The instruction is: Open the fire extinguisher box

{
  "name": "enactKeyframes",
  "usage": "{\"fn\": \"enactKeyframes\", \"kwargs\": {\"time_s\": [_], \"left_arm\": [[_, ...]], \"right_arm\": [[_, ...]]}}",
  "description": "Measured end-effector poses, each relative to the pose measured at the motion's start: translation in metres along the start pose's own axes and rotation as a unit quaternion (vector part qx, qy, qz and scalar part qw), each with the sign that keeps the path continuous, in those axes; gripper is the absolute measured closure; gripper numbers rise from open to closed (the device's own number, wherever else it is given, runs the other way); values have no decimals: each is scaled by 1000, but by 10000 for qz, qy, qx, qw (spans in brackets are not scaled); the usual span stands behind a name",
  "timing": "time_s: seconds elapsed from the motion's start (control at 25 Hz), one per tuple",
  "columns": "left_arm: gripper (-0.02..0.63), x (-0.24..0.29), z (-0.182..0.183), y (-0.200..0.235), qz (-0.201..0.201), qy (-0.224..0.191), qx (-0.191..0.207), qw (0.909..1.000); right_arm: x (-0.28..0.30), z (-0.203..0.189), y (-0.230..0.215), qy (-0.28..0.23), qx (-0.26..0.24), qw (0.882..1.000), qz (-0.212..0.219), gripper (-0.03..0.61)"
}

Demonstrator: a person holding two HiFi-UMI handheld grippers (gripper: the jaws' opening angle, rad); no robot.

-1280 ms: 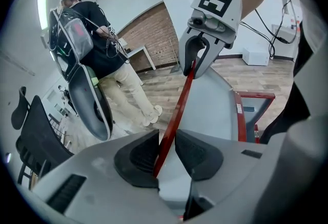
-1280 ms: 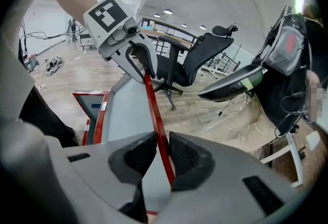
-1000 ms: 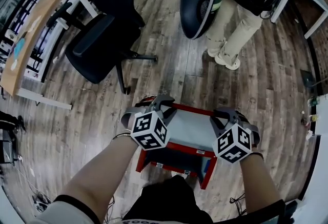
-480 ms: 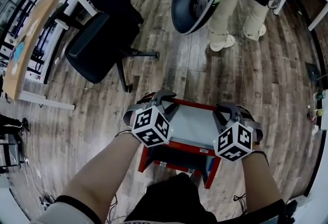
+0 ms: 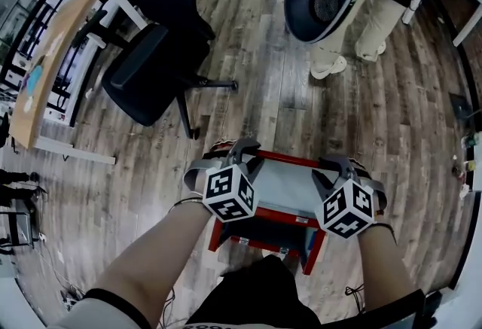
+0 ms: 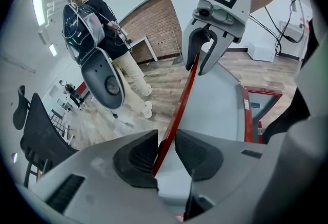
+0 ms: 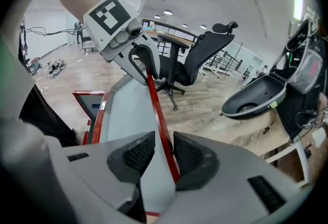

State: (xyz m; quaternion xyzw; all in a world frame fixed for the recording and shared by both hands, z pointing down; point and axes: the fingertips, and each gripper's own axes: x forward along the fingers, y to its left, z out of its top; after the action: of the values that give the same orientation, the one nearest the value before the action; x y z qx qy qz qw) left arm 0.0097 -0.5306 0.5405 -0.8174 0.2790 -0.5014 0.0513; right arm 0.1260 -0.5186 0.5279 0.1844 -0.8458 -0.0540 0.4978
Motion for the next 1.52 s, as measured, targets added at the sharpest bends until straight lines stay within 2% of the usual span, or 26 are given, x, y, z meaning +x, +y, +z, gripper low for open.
{"fn": "enactKeyframes", "kwargs": {"time_s": [0.16, 0.32, 0.6, 0.8, 0.88, 0.96, 1.04, 1.16, 1.32, 1.52], "left_arm": [[514, -5, -3, 0, 133, 15, -9, 9999], [514, -9, -5, 5, 219, 12, -358, 9991], [515, -22, -5, 4, 187, -15, -478, 9987], [515, -41, 0, 7, 298, -209, -759, 9965], [515, -52, 7, 9, 379, -384, -998, 9935], [518, -69, 16, 12, 401, -593, -1493, 9862], [545, -93, 32, 16, 327, -951, -2059, 9734], [568, -142, 65, 25, 308, -1604, -2490, 9546], [575, -213, 94, 22, 399, -2206, -2537, 9409], [577, -318, 123, -9, 232, -3003, -2262, 9263]], "right_arm": [[-6, 2, 1, -117, 417, 9988, 250, 478], [-14, -2, -2, -269, 815, 9960, 262, 474], [-23, -3, -6, -33, 730, 9973, 75, 474], [-44, 10, -15, -178, 871, 9957, -242, 474], [-57, 19, -15, -297, 979, 9942, -327, 474], [-74, 37, -12, -618, 1318, 9889, -298, 474], [-96, 60, -5, -1071, 1735, 9789, -154, 474], [-132, 97, 7, -1681, 2088, 9634, -20, 476], [-183, 144, 31, -2233, 2148, 9508, -49, 505], [-254, 198, 76, -2477, 1515, 9555, -523, 542]]}}
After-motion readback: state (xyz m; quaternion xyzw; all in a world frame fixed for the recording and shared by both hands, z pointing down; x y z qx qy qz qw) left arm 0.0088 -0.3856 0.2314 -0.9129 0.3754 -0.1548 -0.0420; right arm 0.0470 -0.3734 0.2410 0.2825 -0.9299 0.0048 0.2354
